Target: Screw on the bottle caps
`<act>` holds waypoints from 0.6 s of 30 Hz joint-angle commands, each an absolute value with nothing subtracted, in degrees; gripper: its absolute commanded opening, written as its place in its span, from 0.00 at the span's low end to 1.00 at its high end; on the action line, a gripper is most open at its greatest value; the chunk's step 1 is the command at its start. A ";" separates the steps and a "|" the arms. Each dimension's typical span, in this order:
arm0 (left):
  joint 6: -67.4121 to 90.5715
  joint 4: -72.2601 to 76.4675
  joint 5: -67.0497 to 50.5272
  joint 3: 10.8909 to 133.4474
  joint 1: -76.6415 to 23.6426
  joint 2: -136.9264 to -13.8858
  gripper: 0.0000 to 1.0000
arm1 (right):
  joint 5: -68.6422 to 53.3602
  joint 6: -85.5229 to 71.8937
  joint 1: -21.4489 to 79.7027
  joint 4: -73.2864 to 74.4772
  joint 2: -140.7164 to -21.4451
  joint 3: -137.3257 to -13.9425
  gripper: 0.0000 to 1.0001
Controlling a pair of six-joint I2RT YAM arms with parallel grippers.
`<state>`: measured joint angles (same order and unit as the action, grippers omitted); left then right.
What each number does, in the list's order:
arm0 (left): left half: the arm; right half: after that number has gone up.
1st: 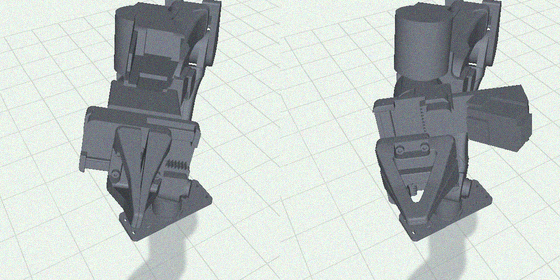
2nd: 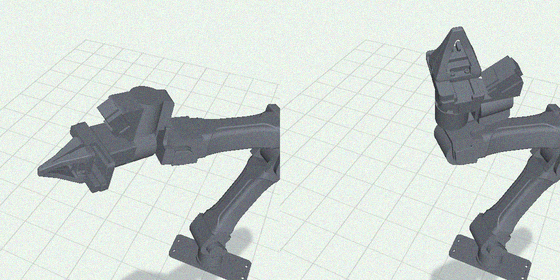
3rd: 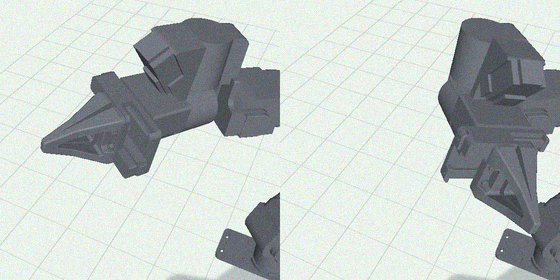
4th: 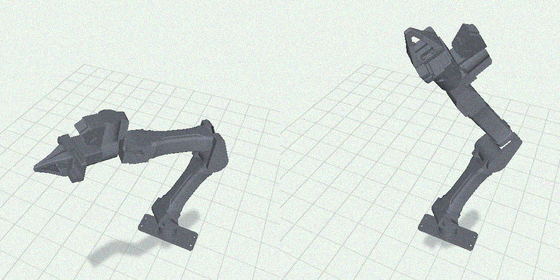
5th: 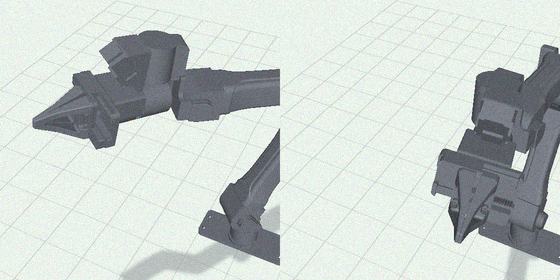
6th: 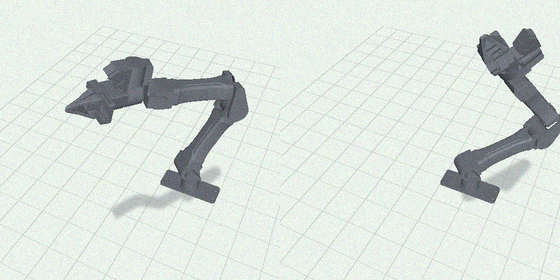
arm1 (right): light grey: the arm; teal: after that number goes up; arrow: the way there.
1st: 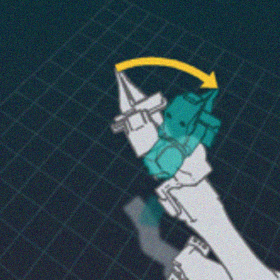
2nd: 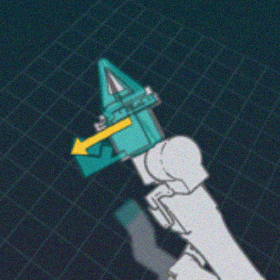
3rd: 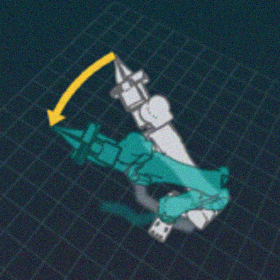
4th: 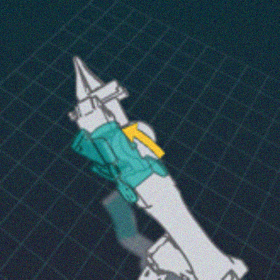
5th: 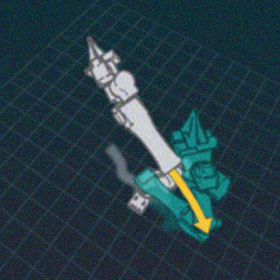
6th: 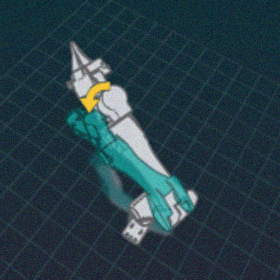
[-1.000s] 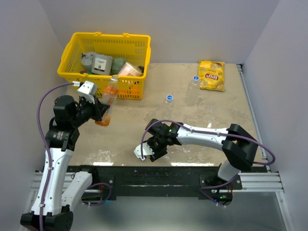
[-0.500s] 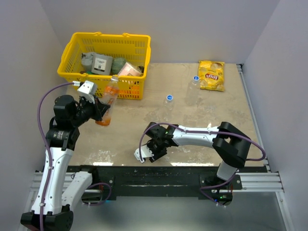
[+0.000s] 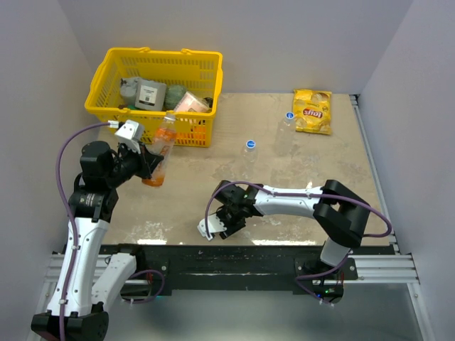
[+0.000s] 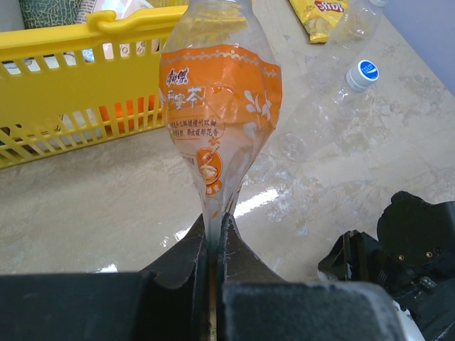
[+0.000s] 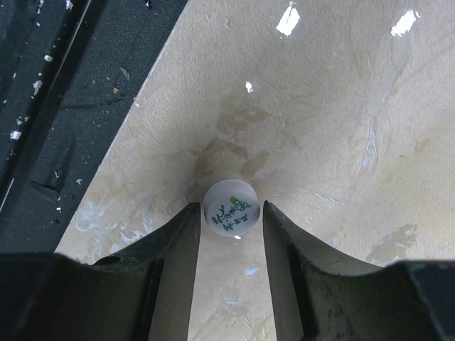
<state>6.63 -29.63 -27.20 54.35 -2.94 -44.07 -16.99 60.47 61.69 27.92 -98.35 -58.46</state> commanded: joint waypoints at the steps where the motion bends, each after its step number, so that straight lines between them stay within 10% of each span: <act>1: 7.73 -27.16 -28.92 53.62 -2.29 -43.51 0.00 | -17.23 60.56 62.31 27.25 -99.49 -59.68 0.43; 18: -13.41 -29.52 -37.85 51.07 -2.20 -44.12 0.00 | -17.92 45.55 59.60 36.55 -83.77 -73.45 0.23</act>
